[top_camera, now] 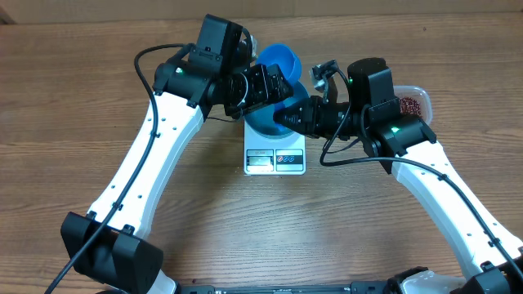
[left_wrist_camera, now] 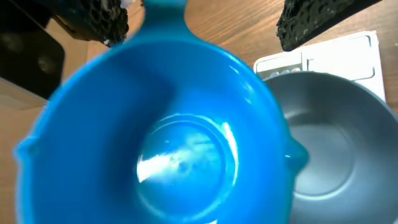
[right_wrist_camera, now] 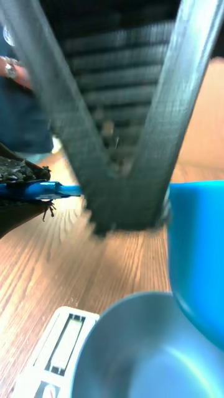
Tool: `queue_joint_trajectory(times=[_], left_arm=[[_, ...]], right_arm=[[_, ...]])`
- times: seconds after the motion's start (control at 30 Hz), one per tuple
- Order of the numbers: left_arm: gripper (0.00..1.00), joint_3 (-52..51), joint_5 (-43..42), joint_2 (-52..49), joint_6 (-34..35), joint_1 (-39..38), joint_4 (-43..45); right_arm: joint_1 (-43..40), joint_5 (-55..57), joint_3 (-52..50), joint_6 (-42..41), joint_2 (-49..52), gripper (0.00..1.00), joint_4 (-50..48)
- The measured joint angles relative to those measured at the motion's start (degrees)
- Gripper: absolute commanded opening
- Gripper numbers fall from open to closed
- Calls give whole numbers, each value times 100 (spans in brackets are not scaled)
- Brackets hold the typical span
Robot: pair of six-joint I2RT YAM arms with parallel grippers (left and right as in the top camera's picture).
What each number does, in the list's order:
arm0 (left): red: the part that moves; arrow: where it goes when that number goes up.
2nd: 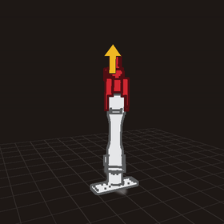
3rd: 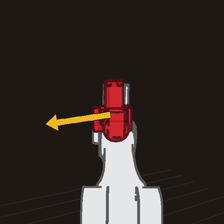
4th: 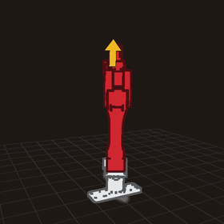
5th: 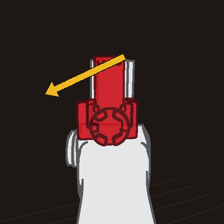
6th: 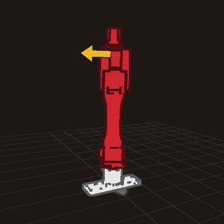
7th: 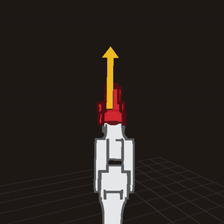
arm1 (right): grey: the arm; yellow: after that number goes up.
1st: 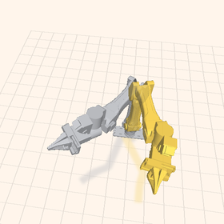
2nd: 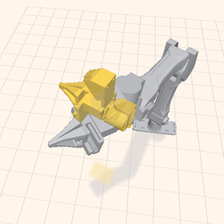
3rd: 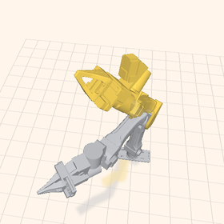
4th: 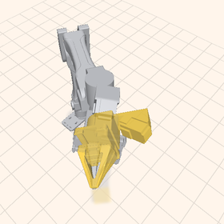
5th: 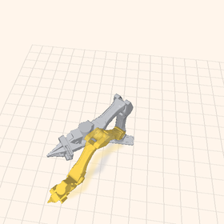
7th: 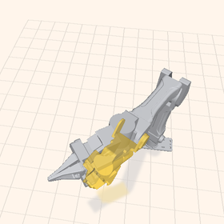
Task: Scoop item into bowl and weigh 150g on scale
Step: 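Hand the blue scoop from left gripper to right gripper above scale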
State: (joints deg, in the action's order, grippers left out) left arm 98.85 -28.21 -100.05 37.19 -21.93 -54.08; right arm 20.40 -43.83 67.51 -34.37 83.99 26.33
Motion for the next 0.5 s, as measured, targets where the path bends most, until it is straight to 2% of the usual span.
queue_joint_trajectory(times=[0.13, 0.37, 0.5], left_arm=[[81, 0, -116, 0, -24, 181, 175], [80, 0, -1123, 0, -31, 774, 358], [72, 0, -1919, 0, -44, 1121, 420]], right_arm=[[0, 234, 0, 79, 0, 4, 181], [0, 632, 0, 240, 2, 4, 535], [-2, 743, 0, 339, 2, 4, 684]])
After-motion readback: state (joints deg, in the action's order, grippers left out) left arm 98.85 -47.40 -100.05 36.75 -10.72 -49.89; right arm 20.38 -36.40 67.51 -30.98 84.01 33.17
